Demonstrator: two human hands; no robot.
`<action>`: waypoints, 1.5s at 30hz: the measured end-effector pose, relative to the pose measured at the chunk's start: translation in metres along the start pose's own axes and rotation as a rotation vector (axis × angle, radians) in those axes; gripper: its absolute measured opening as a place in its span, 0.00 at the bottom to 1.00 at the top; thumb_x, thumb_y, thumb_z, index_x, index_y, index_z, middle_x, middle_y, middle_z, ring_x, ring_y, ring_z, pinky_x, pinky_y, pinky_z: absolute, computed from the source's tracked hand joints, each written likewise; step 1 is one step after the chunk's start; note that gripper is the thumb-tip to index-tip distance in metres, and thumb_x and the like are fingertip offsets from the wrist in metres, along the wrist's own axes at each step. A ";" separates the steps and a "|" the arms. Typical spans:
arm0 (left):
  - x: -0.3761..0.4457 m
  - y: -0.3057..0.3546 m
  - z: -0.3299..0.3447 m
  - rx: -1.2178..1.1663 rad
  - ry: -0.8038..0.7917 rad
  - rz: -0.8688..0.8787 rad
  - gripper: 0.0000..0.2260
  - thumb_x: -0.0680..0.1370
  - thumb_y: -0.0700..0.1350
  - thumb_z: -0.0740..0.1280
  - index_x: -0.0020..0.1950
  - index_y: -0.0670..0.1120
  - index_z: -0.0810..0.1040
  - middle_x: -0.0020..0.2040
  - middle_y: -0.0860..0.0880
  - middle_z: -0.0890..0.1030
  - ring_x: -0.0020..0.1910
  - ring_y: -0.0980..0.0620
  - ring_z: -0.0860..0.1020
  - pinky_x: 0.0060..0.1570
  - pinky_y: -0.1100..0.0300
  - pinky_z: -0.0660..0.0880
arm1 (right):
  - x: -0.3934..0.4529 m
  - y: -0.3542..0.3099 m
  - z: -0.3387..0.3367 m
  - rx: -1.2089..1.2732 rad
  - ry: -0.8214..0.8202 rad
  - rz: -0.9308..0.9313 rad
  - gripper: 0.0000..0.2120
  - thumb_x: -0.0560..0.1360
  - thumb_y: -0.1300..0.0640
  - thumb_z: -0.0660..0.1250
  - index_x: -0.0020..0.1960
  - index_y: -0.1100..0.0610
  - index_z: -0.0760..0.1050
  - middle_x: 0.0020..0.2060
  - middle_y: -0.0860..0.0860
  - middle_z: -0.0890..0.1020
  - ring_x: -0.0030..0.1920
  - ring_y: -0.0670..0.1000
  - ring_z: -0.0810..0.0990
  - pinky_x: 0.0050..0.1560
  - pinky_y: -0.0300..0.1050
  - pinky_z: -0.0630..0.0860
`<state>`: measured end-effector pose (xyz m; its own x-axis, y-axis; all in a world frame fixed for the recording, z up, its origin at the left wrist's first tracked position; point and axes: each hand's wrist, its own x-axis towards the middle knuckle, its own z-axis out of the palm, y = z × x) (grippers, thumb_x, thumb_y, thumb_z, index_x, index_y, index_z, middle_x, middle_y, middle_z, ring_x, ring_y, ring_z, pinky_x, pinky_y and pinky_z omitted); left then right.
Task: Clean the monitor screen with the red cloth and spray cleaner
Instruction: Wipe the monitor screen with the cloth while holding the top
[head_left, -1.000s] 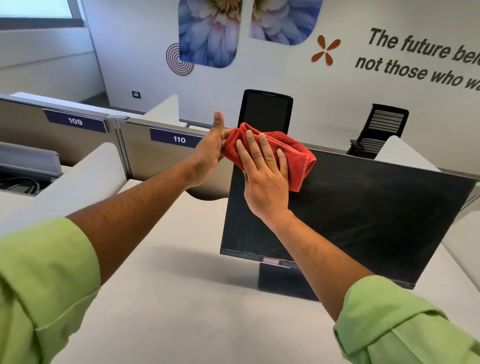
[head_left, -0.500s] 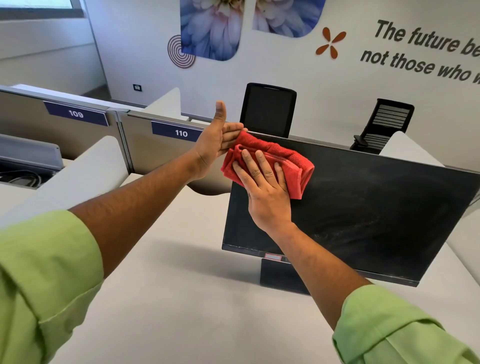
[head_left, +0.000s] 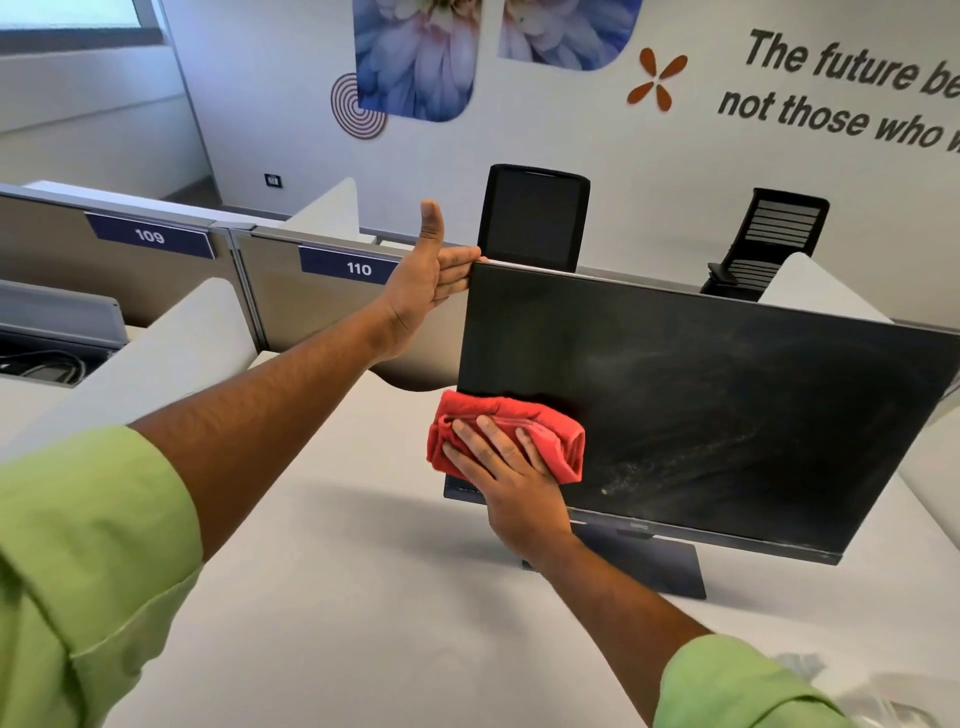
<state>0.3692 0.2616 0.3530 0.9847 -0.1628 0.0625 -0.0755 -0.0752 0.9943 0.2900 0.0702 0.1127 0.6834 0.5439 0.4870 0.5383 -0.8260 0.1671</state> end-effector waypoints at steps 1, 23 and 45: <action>0.000 0.001 0.000 0.015 -0.004 0.002 0.37 0.81 0.66 0.38 0.75 0.47 0.71 0.74 0.46 0.72 0.73 0.46 0.72 0.75 0.50 0.60 | -0.005 -0.002 0.003 0.001 -0.019 -0.008 0.40 0.79 0.64 0.66 0.85 0.43 0.55 0.86 0.44 0.53 0.86 0.51 0.48 0.85 0.57 0.45; 0.001 -0.010 0.009 0.272 0.036 0.222 0.26 0.85 0.58 0.47 0.68 0.48 0.78 0.70 0.45 0.77 0.69 0.46 0.75 0.73 0.46 0.68 | 0.028 0.038 -0.027 -0.187 0.044 -0.134 0.36 0.84 0.52 0.61 0.86 0.46 0.47 0.86 0.47 0.47 0.86 0.54 0.46 0.84 0.62 0.42; 0.008 -0.012 0.002 0.269 0.030 0.222 0.25 0.85 0.56 0.49 0.68 0.44 0.78 0.69 0.44 0.78 0.69 0.47 0.75 0.71 0.52 0.71 | 0.012 0.006 -0.011 -0.112 -0.050 -0.082 0.34 0.82 0.56 0.59 0.85 0.43 0.53 0.85 0.45 0.53 0.85 0.54 0.49 0.81 0.60 0.48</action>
<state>0.3772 0.2589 0.3416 0.9436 -0.1758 0.2807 -0.3227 -0.2982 0.8983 0.2958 0.0700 0.1284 0.6649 0.6143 0.4250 0.5367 -0.7886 0.3002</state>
